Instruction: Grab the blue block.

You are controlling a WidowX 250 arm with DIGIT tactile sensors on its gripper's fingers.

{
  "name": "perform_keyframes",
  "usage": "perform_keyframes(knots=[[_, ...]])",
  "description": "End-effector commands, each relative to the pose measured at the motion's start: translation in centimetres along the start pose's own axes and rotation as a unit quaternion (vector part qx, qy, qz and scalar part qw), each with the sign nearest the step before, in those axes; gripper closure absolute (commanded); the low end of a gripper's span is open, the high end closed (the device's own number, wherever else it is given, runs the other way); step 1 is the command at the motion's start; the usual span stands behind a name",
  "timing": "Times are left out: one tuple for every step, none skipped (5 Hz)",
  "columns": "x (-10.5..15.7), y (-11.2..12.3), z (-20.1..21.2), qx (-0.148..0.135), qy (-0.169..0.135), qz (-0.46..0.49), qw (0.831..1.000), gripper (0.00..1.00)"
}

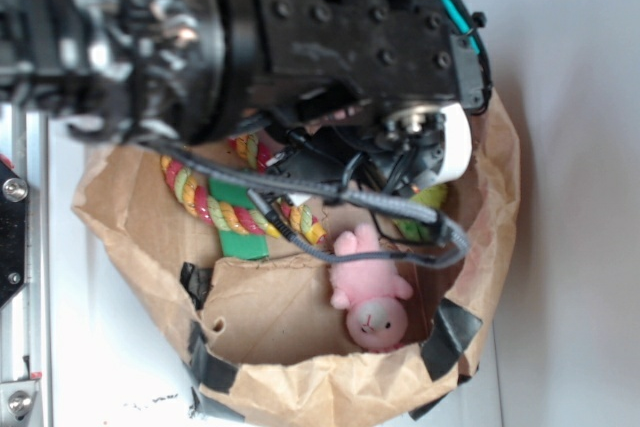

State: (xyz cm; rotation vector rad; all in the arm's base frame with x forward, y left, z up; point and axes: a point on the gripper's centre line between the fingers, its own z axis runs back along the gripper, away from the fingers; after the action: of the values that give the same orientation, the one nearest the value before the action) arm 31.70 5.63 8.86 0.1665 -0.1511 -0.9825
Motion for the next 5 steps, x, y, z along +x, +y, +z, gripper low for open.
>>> perform_keyframes(knots=[[-0.18,2.33,1.39,0.045,-0.002,0.023,0.999,0.0],[-0.24,2.52,1.35,0.04,0.002,0.035,0.999,0.0],[-0.27,2.7,1.23,0.042,0.005,0.038,0.998,0.0],[-0.26,3.01,1.03,0.046,0.007,0.039,0.998,0.0],[-0.11,2.95,0.44,0.045,0.011,0.039,0.998,0.0]])
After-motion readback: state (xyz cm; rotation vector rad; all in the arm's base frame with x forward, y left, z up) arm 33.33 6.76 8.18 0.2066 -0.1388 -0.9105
